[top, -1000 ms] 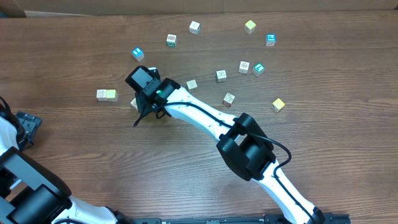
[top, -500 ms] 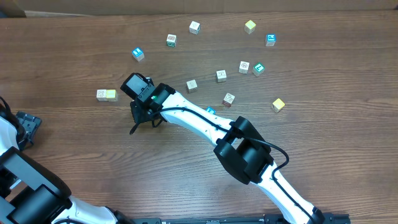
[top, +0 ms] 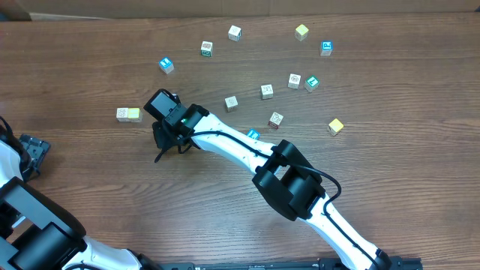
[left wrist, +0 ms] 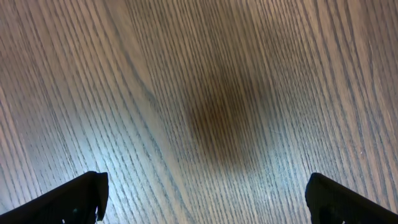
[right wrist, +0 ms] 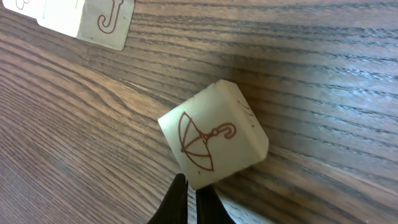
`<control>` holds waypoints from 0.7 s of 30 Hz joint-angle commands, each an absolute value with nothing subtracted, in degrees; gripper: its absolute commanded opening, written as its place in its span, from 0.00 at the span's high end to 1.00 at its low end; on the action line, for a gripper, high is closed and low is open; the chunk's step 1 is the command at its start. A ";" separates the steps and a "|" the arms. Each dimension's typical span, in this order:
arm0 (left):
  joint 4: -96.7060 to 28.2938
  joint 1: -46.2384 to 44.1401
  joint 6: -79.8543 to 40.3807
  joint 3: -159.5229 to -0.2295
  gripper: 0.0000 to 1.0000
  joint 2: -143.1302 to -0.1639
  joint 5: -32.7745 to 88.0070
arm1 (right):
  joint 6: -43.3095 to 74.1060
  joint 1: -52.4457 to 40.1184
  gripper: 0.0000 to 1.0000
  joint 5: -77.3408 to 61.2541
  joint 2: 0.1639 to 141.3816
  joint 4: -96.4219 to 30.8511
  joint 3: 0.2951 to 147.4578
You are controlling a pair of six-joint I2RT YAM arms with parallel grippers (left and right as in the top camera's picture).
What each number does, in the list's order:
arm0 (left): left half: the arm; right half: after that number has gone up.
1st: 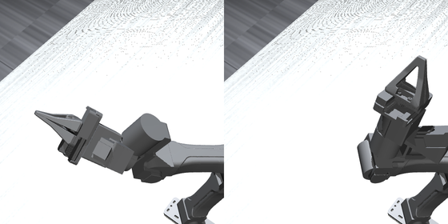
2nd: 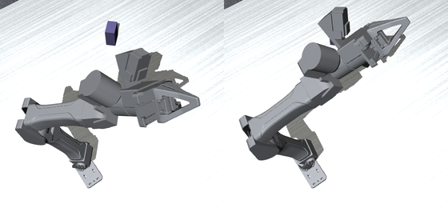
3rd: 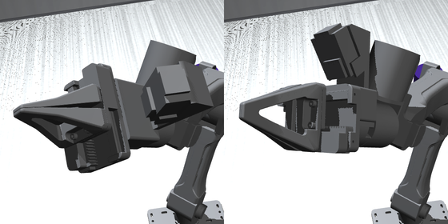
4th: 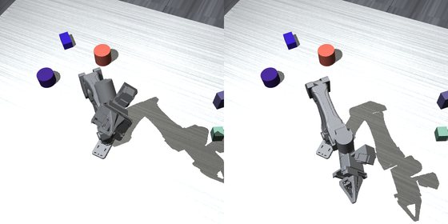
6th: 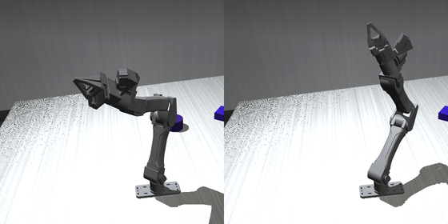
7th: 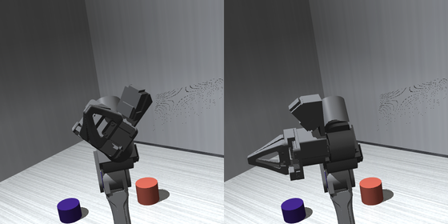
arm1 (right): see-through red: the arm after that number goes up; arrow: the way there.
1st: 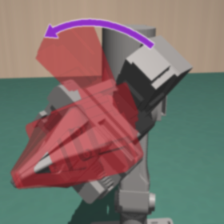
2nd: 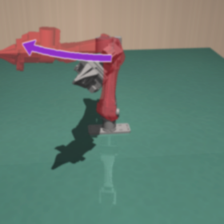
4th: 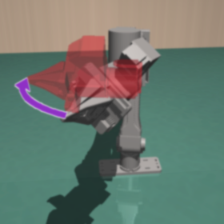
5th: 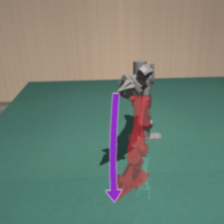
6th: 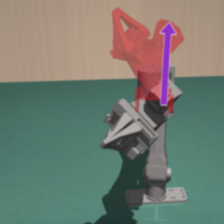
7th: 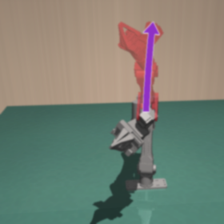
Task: Form a horizontal line
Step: 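Lower the umbrella block beside the J block and release it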
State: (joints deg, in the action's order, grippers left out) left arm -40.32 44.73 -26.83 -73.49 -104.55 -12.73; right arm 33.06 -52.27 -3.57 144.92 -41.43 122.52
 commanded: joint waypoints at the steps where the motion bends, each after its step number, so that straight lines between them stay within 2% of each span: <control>1: -40.27 44.86 -26.61 -73.12 0.00 -105.34 -13.91 | 33.65 -52.66 0.96 -2.11 145.25 -40.69 122.19; 12: -40.29 44.86 -26.61 -73.12 0.00 -105.34 -13.91 | 32.77 -52.58 0.96 0.86 145.34 -46.41 122.19; 21: -40.29 44.86 -26.61 -73.12 0.00 -105.34 -13.91 | 32.82 -52.45 0.96 4.03 145.34 -42.48 122.19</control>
State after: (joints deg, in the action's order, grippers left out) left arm -40.32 44.73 -26.83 -73.49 -104.55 -12.73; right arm 32.97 -52.45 1.98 144.92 -43.70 122.52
